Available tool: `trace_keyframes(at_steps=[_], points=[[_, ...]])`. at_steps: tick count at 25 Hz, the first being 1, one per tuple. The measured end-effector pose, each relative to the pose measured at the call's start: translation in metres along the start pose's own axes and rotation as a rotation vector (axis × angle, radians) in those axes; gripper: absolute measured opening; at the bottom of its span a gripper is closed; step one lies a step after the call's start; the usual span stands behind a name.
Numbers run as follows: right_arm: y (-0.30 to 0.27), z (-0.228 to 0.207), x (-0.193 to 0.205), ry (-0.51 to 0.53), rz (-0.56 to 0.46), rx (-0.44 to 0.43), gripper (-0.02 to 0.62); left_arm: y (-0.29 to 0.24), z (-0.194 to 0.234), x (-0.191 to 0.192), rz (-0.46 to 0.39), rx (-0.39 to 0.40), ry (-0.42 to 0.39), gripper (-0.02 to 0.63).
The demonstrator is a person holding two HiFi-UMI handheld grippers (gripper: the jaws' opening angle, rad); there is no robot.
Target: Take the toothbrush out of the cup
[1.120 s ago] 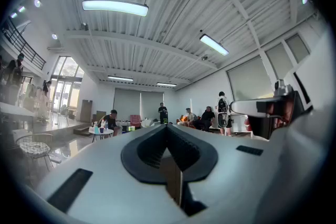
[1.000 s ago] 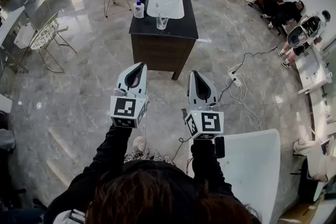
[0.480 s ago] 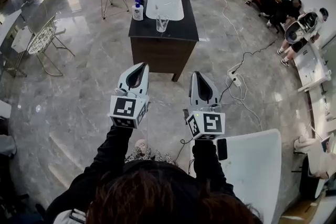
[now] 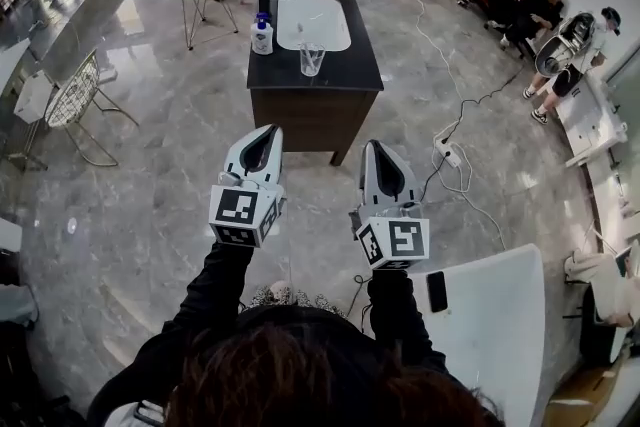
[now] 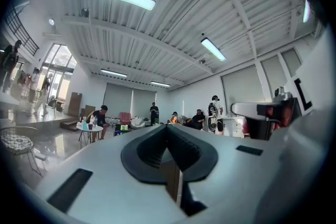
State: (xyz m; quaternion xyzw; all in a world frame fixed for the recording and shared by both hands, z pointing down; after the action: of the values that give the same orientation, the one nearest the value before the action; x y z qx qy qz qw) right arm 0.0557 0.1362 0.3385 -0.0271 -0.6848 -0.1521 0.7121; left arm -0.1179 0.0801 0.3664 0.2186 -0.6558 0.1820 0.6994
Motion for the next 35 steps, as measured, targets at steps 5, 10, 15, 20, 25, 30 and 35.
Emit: trace_keyframes(at_steps=[5, 10, 15, 20, 25, 30, 35], points=[[-0.016, 0.005, 0.007, 0.011, 0.016, 0.017, 0.005, -0.011, 0.015, 0.006, 0.022, 0.032, 0.006, -0.006], [-0.027, 0.004, 0.017, 0.013, 0.038, 0.028, 0.005, -0.02, 0.025, 0.017, 0.044, 0.041, 0.022, -0.006], [-0.044, -0.004, 0.022, 0.01, 0.043, 0.02, 0.005, -0.037, 0.034, 0.023, 0.061, 0.034, 0.027, -0.006], [-0.07, -0.02, 0.034, 0.008, 0.044, -0.009, 0.005, -0.067, 0.042, 0.031, 0.069, 0.01, 0.028, -0.006], [-0.104, -0.053, 0.045, 0.009, 0.042, -0.036, 0.005, -0.113, 0.047, 0.036, 0.076, -0.015, 0.028, -0.006], [-0.146, -0.084, 0.061, -0.002, 0.05, -0.06, 0.005, -0.161, 0.055, 0.038, 0.077, -0.037, 0.026, -0.006], [-0.18, -0.107, 0.069, 0.004, 0.056, -0.097, 0.005, -0.198, 0.065, 0.04, 0.078, -0.082, 0.027, -0.006]])
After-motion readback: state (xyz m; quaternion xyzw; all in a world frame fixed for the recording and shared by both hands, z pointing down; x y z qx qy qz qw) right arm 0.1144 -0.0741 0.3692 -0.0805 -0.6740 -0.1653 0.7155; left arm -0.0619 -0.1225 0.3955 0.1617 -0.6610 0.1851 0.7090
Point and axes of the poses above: the fingertips, and each gripper's own axes: y backward along the fingers, z to its left, x out of its underside, the point moved 3 cm from there along y, backward along the fingers, and after that the axes turned 1 degree about y, right-handed, at the moved point
